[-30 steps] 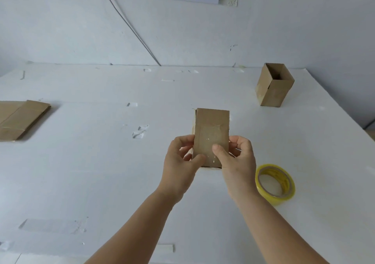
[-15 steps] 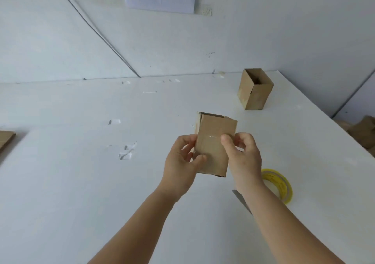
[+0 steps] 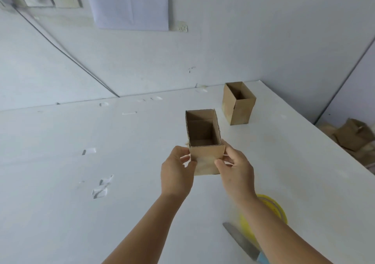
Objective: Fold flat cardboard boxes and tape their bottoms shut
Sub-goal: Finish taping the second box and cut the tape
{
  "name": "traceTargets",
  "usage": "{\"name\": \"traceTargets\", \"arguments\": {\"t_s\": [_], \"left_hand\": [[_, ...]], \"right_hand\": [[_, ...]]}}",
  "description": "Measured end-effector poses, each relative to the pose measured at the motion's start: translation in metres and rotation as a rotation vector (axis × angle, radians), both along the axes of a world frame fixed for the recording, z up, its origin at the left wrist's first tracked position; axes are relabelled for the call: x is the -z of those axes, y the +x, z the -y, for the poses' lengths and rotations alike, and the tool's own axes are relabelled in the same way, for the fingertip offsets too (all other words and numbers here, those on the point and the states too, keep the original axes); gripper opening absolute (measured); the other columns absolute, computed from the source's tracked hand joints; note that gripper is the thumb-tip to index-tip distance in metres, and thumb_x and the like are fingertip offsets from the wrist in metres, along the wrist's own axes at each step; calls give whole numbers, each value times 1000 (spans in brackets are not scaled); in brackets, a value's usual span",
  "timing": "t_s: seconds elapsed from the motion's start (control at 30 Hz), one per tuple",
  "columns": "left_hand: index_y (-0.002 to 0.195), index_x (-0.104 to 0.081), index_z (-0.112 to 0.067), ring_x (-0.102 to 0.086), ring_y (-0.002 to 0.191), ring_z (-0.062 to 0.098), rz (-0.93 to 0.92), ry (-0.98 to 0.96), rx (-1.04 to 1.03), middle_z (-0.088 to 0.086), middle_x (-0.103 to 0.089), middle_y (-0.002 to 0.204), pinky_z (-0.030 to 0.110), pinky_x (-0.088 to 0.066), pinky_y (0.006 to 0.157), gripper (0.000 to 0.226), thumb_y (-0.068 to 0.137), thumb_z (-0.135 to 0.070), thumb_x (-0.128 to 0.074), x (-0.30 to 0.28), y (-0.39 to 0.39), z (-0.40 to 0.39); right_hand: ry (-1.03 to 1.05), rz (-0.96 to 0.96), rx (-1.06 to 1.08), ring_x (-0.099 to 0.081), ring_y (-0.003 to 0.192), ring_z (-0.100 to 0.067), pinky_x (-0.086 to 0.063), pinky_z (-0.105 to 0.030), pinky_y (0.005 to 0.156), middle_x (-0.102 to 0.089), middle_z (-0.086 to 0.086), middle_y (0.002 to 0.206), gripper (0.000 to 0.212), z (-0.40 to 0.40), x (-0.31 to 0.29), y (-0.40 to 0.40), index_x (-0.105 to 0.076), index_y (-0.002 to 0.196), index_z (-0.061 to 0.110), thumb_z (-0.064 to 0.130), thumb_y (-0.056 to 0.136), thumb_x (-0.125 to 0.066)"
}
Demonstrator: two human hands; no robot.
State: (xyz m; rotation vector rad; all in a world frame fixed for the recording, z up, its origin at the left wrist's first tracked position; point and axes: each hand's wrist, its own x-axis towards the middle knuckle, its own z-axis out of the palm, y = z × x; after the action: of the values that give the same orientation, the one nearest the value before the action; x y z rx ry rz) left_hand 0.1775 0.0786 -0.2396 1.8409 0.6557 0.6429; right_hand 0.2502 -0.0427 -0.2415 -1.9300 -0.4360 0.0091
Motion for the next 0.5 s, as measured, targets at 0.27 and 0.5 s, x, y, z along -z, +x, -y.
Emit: {"name": "traceTargets", "arguments": {"t_s": [0.27, 0.5], "left_hand": [[90, -59, -26, -63, 85, -7, -62, 1, -70, -24, -65, 85, 4, -44, 61, 18, 87, -8, -58, 7, 98, -4], [89, -59, -24, -53, 72, -25, -120, -54, -148, -22, -63, 84, 0, -37, 54, 17, 87, -7, -56, 28, 169, -16]], "right_hand": [[-81, 49, -8, -60, 92, -12, -48, -20, 83, -60, -2, 106, 47, -13, 9, 101, -53, 135, 26, 9, 91, -55], [-125, 20, -74, -55, 121, -15, -46, -26, 99, -58, 2, 131, 42, -27, 34, 160, -49, 136, 15, 9, 95, -51]]}}
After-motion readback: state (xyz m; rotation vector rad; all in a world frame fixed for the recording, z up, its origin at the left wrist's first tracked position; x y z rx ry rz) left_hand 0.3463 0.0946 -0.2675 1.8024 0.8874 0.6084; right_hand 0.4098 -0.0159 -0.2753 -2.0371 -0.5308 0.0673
